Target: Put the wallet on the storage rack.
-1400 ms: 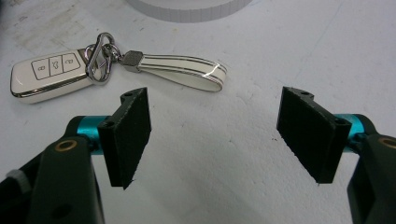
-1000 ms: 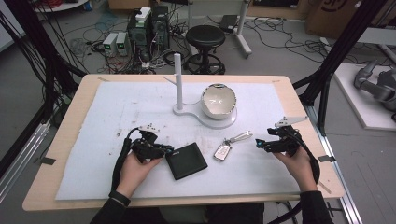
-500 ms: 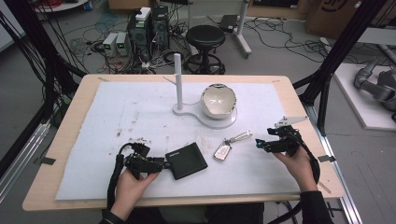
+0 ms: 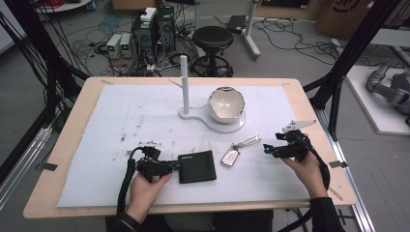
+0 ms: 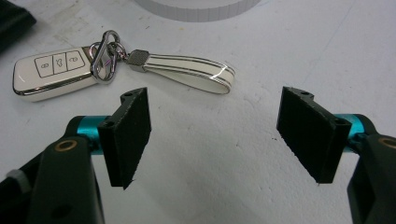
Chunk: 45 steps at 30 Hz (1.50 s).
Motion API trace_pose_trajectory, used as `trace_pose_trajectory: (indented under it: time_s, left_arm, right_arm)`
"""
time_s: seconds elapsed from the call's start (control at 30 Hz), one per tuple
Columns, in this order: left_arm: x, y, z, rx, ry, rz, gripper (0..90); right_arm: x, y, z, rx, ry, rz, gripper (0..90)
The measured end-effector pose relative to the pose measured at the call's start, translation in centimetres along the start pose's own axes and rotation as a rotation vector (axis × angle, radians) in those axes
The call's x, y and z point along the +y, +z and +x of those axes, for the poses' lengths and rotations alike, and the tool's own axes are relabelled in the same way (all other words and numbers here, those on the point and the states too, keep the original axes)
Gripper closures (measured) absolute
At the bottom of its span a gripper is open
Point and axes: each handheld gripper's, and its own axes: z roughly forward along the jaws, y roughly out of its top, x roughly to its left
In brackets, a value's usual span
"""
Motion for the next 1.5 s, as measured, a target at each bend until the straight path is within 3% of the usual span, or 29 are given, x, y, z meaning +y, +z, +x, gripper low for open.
trace_pose_trajectory:
  time_s: [0.13, 0.3, 0.4, 0.5, 0.57, 0.67, 0.73, 0.93, 1.1, 1.17, 1.33, 1.5]
  left_arm:
    - [0.5, 0.4, 0.0, 0.002, 0.025, -0.003, 78.5]
    - [0.8, 0.3, 0.2, -0.023, 0.014, -0.008, 78.6]
    - [0.7, -0.1, -0.1, -0.019, -0.021, -0.002, 60.1]
    - [0.4, -0.1, -0.2, -0.003, -0.022, 0.035, 54.4]
    - [0.2, -0.1, -0.4, 0.01, -0.028, 0.024, 54.5]
    - [0.1, 0.4, -0.8, -0.01, -0.023, 0.025, 58.4]
    - [0.0, 0.8, -1.3, 0.014, 0.013, 0.025, 60.9]
    - [-0.1, 1.3, -1.8, 0.036, 0.052, 0.013, 65.1]
    - [-0.1, 1.5, -1.7, 0.005, 0.047, -0.002, 70.8]
    - [0.0, 1.5, -1.5, -0.036, 0.036, -0.019, 75.3]
    - [0.3, 1.3, -1.1, -0.088, 0.048, -0.034, 77.6]
    - [0.9, 0.5, -1.2, -0.129, 0.058, -0.091, 79.6]
  right_arm:
    - [0.0, 0.0, 0.0, 0.0, 0.0, -0.002, 26.6]
    - [0.0, -0.1, 0.0, 0.001, 0.002, -0.006, 26.6]
    - [-0.1, -0.2, -0.2, -0.001, 0.004, -0.006, 26.6]
    - [-0.1, -0.2, -0.3, 0.0, 0.004, -0.008, 26.6]
    - [-0.1, -0.2, -0.3, -0.001, 0.003, -0.007, 26.7]
    - [-0.1, -0.2, -0.2, -0.001, 0.001, -0.006, 26.6]
    - [-0.1, -0.2, -0.1, -0.001, 0.0, -0.008, 26.6]
    - [0.0, -0.1, 0.0, 0.002, -0.001, -0.003, 26.6]
    - [0.1, 0.0, 0.2, 0.003, -0.006, -0.002, 26.6]
    - [0.1, 0.0, 0.2, 0.005, -0.006, -0.002, 26.7]
    - [0.0, -0.1, 0.0, 0.005, 0.0, -0.006, 26.7]
    - [-0.1, -0.2, -0.2, 0.001, 0.001, -0.013, 26.6]
